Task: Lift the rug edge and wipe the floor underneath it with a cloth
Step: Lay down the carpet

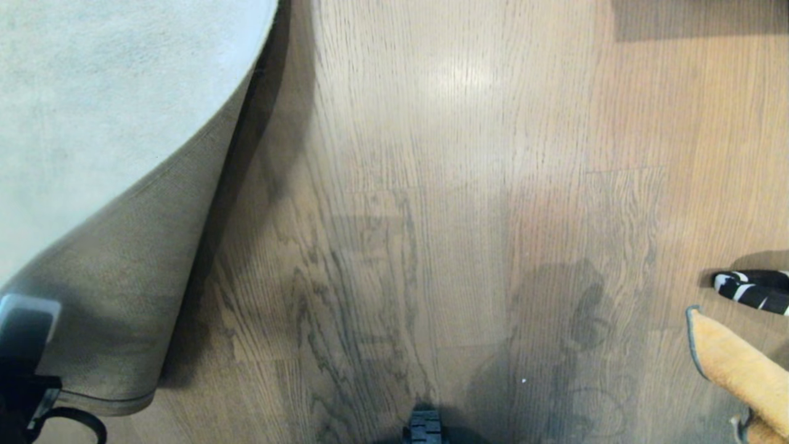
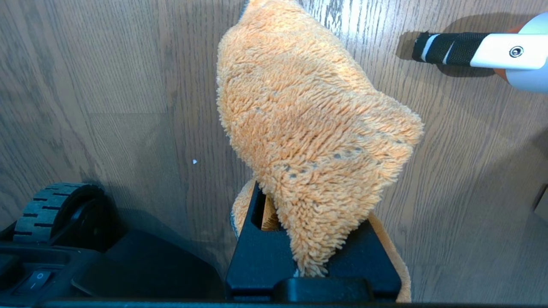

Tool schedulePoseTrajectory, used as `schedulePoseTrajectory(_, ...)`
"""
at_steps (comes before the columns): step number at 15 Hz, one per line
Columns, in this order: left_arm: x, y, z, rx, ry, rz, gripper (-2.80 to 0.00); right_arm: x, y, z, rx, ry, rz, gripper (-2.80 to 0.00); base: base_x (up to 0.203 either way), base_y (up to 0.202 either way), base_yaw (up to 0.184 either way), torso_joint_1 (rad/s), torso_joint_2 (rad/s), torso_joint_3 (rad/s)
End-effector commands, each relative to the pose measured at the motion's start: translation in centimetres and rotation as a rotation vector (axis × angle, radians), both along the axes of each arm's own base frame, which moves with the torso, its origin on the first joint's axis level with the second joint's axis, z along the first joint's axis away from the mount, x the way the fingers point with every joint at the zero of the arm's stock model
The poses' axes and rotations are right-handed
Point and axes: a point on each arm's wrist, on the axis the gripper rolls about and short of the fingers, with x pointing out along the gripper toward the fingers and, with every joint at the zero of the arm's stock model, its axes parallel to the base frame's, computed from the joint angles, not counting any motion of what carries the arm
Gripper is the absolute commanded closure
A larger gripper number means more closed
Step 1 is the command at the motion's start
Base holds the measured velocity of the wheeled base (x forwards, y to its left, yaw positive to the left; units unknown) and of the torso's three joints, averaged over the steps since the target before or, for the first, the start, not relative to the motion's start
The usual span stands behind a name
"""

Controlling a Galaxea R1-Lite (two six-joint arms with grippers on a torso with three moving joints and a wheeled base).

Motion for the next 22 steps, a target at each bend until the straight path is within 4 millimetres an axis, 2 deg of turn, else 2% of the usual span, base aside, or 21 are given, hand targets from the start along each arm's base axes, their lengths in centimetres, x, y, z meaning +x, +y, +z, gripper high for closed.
schedulePoseTrajectory(1, 0.3, -0.1, 0.6, 0.001, -0.03, -0.002, -2.8, 0.0, 0.0, 0.0, -0.001, 0.001, 0.001, 0.0, 0.0, 0.0, 0.0, 0.0, 0.0, 0.0)
schedulePoseTrajectory(15, 0.2, -0.9, 1.8, -0.022, -0.123, -0.062, -2.8, 0.0, 0.0, 0.0, -0.001, 0.001, 0.001, 0.0, 0.0, 0.0, 0.0, 0.0, 0.0, 0.0)
schedulePoseTrajectory(22, 0.5, -3.1, 2.6, -0.089, -0.209, -0.213, -2.8, 0.0, 0.0, 0.0, -0.001, 0.002, 0.001, 0.0, 0.0, 0.0, 0.0, 0.0, 0.0, 0.0)
